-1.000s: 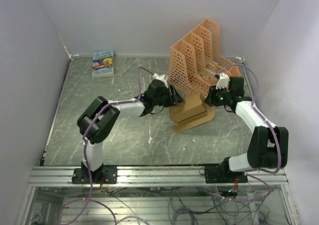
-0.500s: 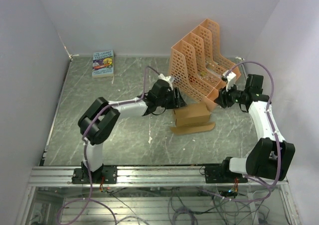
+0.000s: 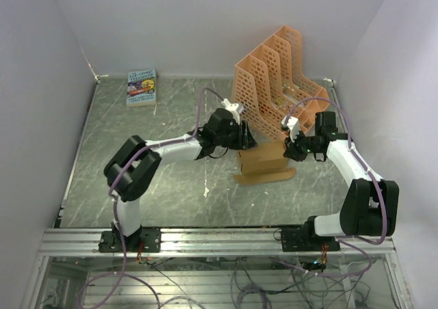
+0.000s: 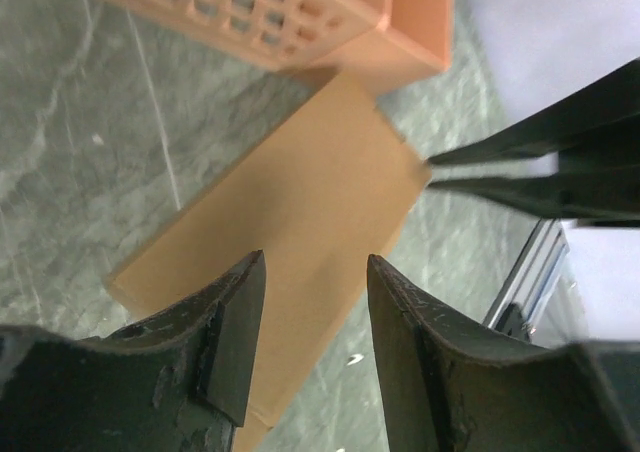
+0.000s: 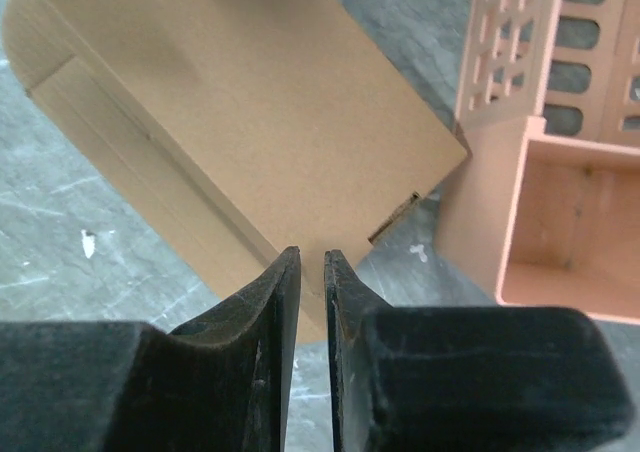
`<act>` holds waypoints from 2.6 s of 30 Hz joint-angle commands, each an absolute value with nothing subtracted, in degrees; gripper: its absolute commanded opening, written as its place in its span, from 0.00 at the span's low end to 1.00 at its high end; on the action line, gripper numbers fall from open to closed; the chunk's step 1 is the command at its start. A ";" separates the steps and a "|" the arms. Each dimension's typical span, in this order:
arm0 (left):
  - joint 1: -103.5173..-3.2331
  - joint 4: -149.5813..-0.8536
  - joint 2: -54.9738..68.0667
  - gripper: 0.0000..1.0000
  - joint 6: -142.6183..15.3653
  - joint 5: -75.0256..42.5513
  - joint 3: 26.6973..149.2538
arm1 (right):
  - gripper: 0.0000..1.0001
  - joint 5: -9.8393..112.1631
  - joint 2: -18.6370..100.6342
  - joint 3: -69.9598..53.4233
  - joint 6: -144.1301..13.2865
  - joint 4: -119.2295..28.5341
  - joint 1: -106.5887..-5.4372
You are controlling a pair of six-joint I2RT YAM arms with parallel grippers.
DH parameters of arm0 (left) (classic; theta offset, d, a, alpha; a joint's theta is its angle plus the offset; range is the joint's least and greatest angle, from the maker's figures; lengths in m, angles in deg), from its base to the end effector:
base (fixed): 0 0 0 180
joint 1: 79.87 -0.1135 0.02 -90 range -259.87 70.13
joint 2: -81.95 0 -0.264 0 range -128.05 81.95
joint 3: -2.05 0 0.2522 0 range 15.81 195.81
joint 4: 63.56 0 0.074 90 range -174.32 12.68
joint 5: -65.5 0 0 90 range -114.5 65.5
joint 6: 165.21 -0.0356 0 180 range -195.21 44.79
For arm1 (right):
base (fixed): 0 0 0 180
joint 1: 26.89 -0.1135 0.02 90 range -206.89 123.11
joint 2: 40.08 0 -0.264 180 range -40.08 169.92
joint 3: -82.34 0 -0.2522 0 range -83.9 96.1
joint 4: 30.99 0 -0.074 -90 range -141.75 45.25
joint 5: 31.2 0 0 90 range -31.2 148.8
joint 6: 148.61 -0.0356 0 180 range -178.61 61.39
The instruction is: Fold the paper box
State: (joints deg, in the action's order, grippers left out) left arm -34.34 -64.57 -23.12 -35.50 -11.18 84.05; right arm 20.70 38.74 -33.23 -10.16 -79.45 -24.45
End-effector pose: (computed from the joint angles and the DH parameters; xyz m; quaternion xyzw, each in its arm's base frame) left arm 0.2883 -0.3054 0.2253 0.1053 0.8291 -0.4375 0.3318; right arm 0.2604 0.0109 0.2190 -0.4296 0.8158 0.1912 0.3367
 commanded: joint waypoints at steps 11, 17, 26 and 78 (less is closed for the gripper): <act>-32.12 -69.20 -30.15 0.52 -39.23 -6.03 83.84 | 0.17 24.15 41.68 -32.46 -12.57 -80.17 -23.19; -32.15 -69.06 -25.27 0.52 -39.08 -9.51 81.14 | 0.18 28.85 38.84 -32.17 -12.40 -79.31 -20.91; -32.22 -72.57 -21.50 0.52 -39.33 -13.10 79.44 | 0.15 33.14 41.08 -37.21 -13.68 -73.35 -26.49; -49.57 -88.60 -3.78 0.67 -58.48 -12.18 68.57 | 0.64 6.06 51.16 -45.69 -63.86 -41.51 -37.32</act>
